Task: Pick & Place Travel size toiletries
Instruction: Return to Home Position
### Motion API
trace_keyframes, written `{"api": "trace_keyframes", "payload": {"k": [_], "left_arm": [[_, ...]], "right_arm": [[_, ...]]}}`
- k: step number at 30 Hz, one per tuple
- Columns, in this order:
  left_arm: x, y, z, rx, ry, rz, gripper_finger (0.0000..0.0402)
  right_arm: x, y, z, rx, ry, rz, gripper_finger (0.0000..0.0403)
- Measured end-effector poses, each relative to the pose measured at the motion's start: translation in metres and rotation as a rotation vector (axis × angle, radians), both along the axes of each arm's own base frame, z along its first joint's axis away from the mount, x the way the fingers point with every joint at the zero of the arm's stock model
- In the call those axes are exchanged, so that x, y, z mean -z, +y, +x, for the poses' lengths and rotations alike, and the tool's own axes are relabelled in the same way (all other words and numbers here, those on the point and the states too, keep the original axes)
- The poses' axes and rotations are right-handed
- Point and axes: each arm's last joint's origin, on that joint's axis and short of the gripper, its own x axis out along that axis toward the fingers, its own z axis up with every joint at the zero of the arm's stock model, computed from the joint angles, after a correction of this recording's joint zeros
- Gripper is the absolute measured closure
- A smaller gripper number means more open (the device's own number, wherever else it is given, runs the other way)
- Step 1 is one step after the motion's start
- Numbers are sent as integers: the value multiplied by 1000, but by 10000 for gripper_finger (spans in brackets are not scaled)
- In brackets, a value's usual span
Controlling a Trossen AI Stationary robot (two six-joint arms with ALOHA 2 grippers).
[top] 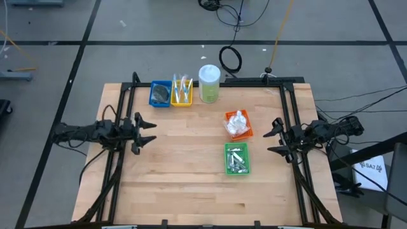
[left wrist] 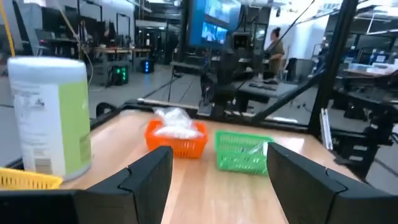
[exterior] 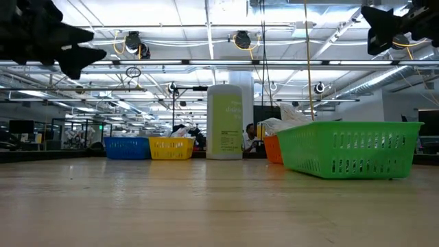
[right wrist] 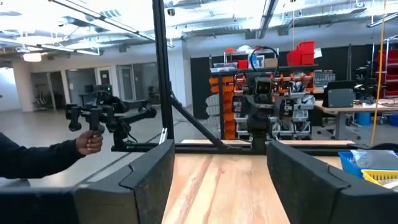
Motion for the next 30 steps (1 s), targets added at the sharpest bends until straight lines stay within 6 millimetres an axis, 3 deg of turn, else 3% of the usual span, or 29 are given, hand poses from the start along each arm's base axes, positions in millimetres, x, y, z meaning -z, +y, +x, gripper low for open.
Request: {"api": "trace_keyframes", "payload": {"k": [3, 10, 30], "left_arm": [[15, 2, 4, 5, 17, -2, 149], [19, 7, 6, 49, 35, -13, 149], [19, 12, 5, 19, 39, -26, 149]], "right_arm": [[9, 1, 3, 1, 10, -6, 157], [32, 3, 9, 8, 71, -61, 160], [43, -4, 12, 78, 162, -64, 157]]}}
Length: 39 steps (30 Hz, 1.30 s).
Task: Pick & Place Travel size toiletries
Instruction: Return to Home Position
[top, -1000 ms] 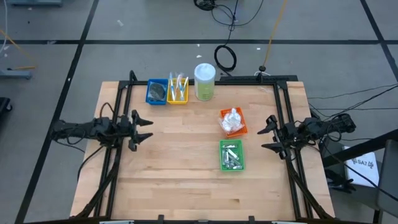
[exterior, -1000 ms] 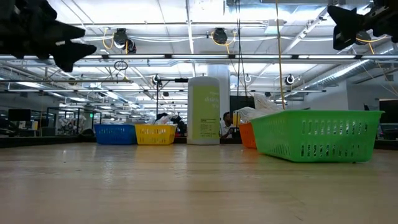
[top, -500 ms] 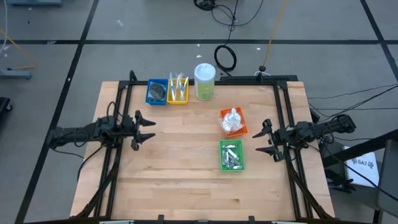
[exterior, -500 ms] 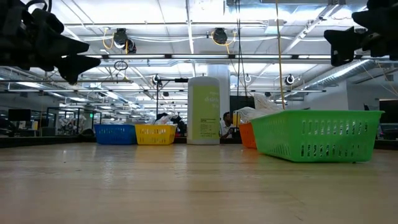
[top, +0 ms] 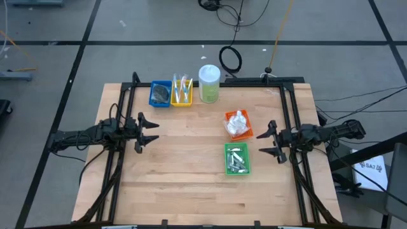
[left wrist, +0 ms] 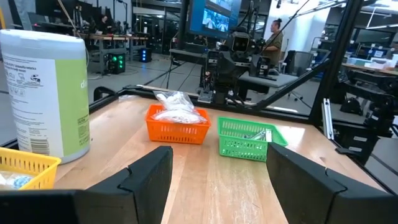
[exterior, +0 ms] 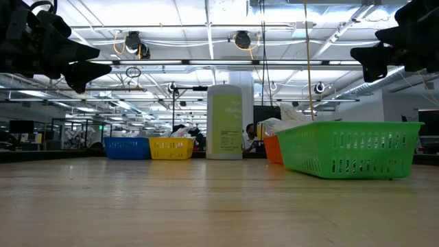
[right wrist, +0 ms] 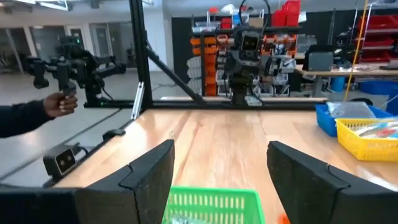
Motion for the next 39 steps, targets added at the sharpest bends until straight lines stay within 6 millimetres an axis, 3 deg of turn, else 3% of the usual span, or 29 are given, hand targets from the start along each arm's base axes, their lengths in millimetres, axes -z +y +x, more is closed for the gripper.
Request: {"api": "trace_keyframes", "payload": {"k": [11, 39], "left_arm": [[0, 0, 0, -6, 5, 85, 149], [0, 0, 0, -7, 5, 95, 148]], "right_arm": [[3, 0, 1, 0, 15, -113, 159], [3, 0, 1, -1, 16, -110, 159]]}}
